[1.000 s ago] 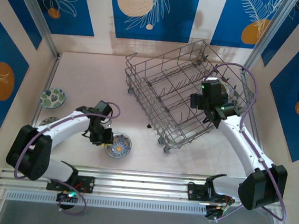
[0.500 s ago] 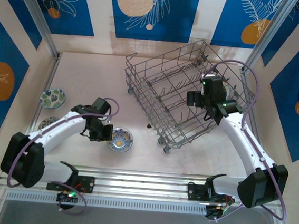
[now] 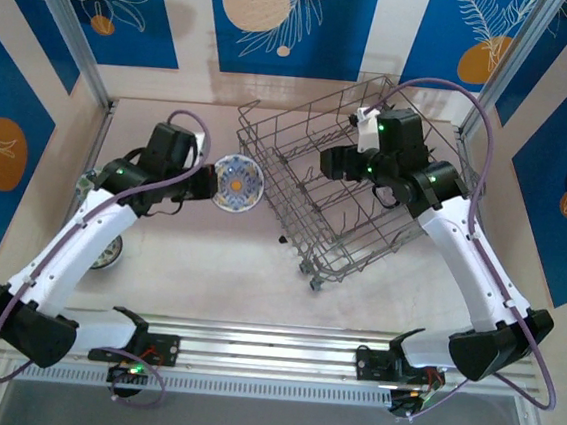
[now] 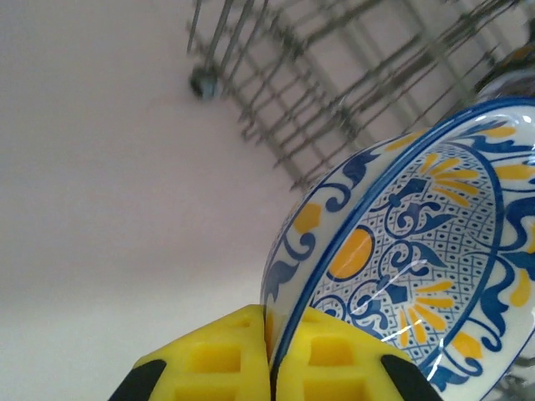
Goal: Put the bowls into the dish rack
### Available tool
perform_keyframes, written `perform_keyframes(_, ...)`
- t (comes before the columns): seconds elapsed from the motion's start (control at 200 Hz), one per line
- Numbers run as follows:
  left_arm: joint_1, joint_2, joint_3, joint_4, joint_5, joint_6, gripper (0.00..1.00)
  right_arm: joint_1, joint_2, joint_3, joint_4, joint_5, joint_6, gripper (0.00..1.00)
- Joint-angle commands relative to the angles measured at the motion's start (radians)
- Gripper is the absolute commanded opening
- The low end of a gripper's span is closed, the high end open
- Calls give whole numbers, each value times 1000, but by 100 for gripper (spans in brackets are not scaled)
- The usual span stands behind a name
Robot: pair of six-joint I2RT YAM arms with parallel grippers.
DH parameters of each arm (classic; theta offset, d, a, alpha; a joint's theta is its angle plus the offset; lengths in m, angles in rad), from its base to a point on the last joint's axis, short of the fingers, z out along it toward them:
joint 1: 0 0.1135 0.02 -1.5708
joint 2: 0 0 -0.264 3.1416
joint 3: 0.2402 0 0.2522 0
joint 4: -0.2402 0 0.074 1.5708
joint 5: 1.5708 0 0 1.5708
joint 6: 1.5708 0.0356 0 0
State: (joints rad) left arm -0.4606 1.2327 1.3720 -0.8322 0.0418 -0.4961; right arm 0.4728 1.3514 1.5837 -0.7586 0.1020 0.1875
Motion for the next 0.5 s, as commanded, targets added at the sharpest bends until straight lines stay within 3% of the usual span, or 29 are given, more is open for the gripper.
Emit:
perform_keyframes(0.0,-23,15,94,69,-40,44,0,44,46,85,-66,-182,15,69)
perform_keyframes(0.215,-91,50,165,116,-86,76,0,117,112,163,-84,-225,21,60)
perform_keyframes(0.495,-145,-2,104,185,-139,82,0,124,170,179,-62,-295,76,50)
